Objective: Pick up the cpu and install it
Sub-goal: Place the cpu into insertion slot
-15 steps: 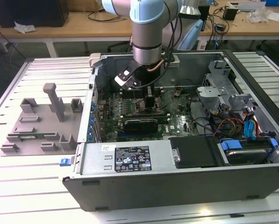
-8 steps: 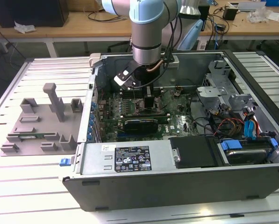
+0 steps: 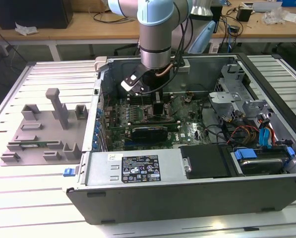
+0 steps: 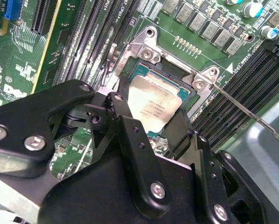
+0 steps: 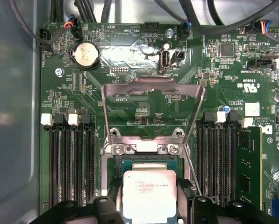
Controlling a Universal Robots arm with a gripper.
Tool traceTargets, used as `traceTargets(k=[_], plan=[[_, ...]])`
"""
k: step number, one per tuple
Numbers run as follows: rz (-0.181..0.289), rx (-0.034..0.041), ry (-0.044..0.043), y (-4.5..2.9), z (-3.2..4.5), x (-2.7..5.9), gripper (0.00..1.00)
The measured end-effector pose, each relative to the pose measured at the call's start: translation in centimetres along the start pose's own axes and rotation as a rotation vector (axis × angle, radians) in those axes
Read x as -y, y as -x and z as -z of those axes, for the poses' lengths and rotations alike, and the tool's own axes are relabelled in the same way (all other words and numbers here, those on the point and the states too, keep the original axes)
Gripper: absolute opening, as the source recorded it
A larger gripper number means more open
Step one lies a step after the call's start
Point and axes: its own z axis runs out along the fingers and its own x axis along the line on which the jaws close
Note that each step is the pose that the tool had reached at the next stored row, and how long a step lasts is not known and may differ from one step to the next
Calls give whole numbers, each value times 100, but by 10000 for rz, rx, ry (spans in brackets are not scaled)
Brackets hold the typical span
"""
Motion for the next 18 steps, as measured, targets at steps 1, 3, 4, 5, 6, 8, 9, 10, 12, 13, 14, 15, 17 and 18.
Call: traceTargets(k=[1, 3, 4, 5, 6, 8, 9, 10, 12, 13, 14, 15, 17, 18], plan=[[0, 2, -2, 0, 0, 0, 62], [-1, 10, -6, 0, 3, 1, 62], [-1, 8, -5, -6, 2, 1, 62], [-1, 7, -5, -12, 3, 0, 62], [1, 6, -6, -14, 4, -5, 62], [0, 7, -10, -15, 6, -24, 62], [0, 6, -15, -15, 8, -37, 62], [0, 5, -15, -15, 8, -40, 62], [-1, 7, -16, -15, 12, -40, 62], [-1, 7, -16, -15, 24, -41, 62], [-1, 6, -16, -14, 33, -41, 62], [0, 6, -16, -14, 39, -41, 62], [0, 4, -14, -15, 40, -42, 62], [1, 4, -15, -13, 41, -39, 62]])
